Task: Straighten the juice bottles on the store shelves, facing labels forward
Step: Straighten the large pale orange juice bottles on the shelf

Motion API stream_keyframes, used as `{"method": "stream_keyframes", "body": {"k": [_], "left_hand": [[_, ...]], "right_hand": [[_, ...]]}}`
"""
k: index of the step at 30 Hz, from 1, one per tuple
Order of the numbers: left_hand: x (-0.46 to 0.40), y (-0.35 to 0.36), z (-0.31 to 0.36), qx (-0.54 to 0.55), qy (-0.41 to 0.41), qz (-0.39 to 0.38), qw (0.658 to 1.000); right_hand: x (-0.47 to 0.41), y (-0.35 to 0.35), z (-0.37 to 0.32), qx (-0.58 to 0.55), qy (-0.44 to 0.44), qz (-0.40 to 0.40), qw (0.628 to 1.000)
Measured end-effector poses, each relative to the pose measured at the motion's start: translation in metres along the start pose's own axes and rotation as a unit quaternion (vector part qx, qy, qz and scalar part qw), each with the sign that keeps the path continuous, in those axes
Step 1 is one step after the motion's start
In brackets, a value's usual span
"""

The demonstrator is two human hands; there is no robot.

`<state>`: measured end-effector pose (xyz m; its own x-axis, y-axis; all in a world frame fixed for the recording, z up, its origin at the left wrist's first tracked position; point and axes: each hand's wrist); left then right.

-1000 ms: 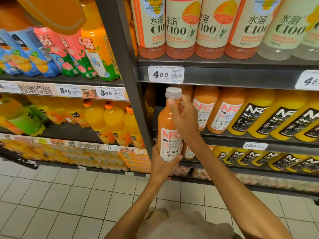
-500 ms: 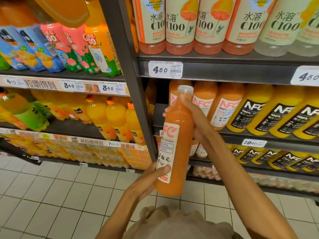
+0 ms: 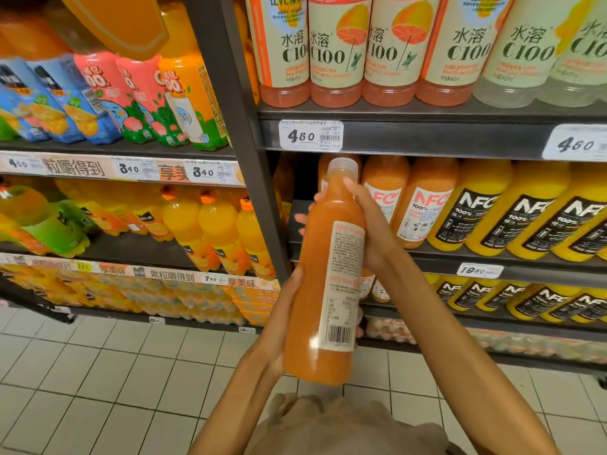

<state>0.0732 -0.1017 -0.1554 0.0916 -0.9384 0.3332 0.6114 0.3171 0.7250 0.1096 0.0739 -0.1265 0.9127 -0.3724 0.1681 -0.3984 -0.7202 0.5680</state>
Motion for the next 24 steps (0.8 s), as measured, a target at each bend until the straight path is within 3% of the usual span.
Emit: {"method": "stream_keyframes", "body": {"k": [4,8,11,17,21,24], "left_hand": [[0.0,0.005,-0.002,0.022,-0.006,0.001,1.0],[0.003,0.013,0.002,0.016,0.002,0.068,0.998],[0.012,0.025,0.006,0.069,0.008,0.068,0.995],[-0.007,0.03,0.021,0.007,0.042,0.101,0.994],[0.016,0.027,0.008,0.075,-0.007,0.032,0.997],[0.011,0.016,0.006,0.026,-0.027,0.028,0.999]], "right_hand": [[-0.005,-0.001,0.002,-0.052,-0.004,-0.007,0.999],[-0.01,-0.004,-0.005,-0.002,0.051,0.061,0.997],[-0.014,-0.005,-0.002,0.009,0.1,0.097,0.99],[-0.015,-0.011,0.011,-0.005,0.141,0.104,0.985],[-0.014,-0.008,0.01,-0.004,0.14,0.107,0.984],[-0.016,-0.008,0.005,-0.006,0.107,0.075,0.991]]}}
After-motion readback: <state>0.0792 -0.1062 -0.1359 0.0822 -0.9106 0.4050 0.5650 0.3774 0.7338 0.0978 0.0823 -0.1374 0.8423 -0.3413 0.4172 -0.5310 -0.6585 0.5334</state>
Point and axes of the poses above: each hand's wrist, its own x-axis away from the middle knuckle, its own y-axis out of the palm, z = x × y, and after that the axes turned 3 degrees about -z, right-handed
